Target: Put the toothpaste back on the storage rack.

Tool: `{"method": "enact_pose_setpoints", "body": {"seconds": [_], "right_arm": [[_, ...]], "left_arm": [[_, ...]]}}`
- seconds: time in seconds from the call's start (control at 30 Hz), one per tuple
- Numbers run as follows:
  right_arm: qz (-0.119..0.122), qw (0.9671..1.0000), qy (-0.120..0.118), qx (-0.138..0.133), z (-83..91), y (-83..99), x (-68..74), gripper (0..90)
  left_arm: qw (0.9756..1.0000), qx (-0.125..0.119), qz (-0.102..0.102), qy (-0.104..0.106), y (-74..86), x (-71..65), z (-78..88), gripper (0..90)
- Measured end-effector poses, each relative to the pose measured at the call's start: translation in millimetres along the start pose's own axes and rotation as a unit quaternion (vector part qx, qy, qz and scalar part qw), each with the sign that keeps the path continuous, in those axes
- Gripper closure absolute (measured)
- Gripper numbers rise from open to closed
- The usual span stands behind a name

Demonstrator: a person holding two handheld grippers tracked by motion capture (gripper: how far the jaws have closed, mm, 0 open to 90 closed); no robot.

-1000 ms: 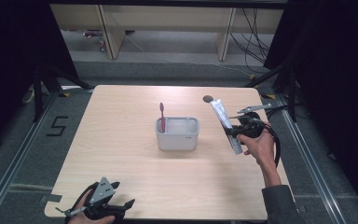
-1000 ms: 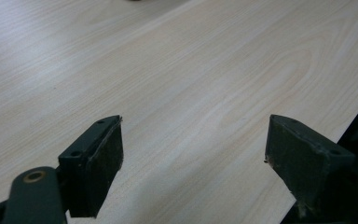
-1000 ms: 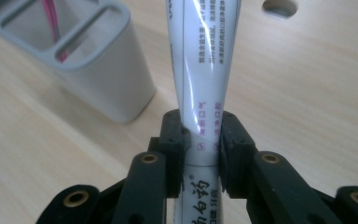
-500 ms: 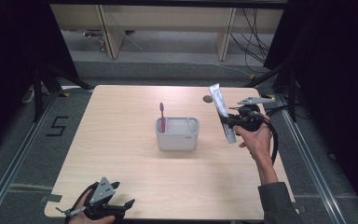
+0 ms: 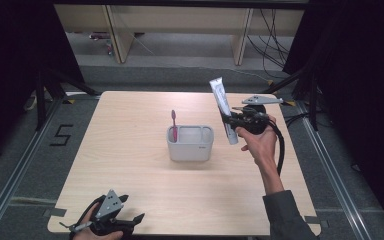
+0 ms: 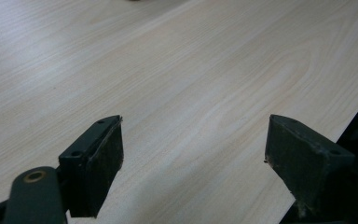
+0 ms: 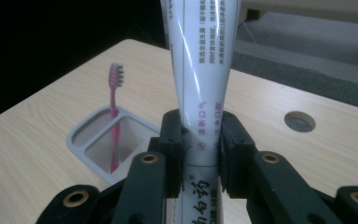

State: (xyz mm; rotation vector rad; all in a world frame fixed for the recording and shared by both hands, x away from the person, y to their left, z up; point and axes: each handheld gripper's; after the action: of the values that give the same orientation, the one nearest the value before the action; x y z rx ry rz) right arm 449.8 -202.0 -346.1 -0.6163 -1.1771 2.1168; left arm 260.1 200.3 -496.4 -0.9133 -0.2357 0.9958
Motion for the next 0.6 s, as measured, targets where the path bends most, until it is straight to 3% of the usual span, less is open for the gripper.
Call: {"method": "enact_pose_setpoints", "body": {"seconds": [0.03,0.23,0.3,0.53,0.6], "right_arm": [[0.01,0.9999,0.0,-0.004,-2.6,-1.9,0.7,74.1],[0.013,0.9996,-0.006,-0.022,-14.7,-8.4,8.9,74.1],[0.0,0.9997,-0.007,-0.024,-17.2,-10.4,12.3,74.1],[0.007,0.9992,-0.007,-0.039,-28.1,-13.3,16.3,74.1],[-0.005,0.9993,-0.007,-0.036,-30.2,-14.3,19.6,74.1]], "left_arm": [[1.0,0.0,0.0,0.0,0.0,0.0,0.1,18.6],[1.0,-0.001,0.001,0.0,0.0,0.1,0.3,18.6],[1.0,0.0,0.001,0.0,0.0,0.2,0.5,18.7],[1.0,0.0,0.0,0.0,-0.1,0.1,0.5,18.7],[1.0,0.0,0.0,0.0,0.0,0.1,0.7,18.7]]}}
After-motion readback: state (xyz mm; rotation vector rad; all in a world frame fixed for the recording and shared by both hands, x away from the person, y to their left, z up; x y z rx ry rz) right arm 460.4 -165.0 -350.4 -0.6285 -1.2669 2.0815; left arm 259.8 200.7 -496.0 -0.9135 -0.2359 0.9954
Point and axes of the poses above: each handheld gripper's, and its own axes: z roughly backward along the jaws, y roughly out of its underside, x roughly to its left, and after that the axes turned 15 degrees about z, right-handed
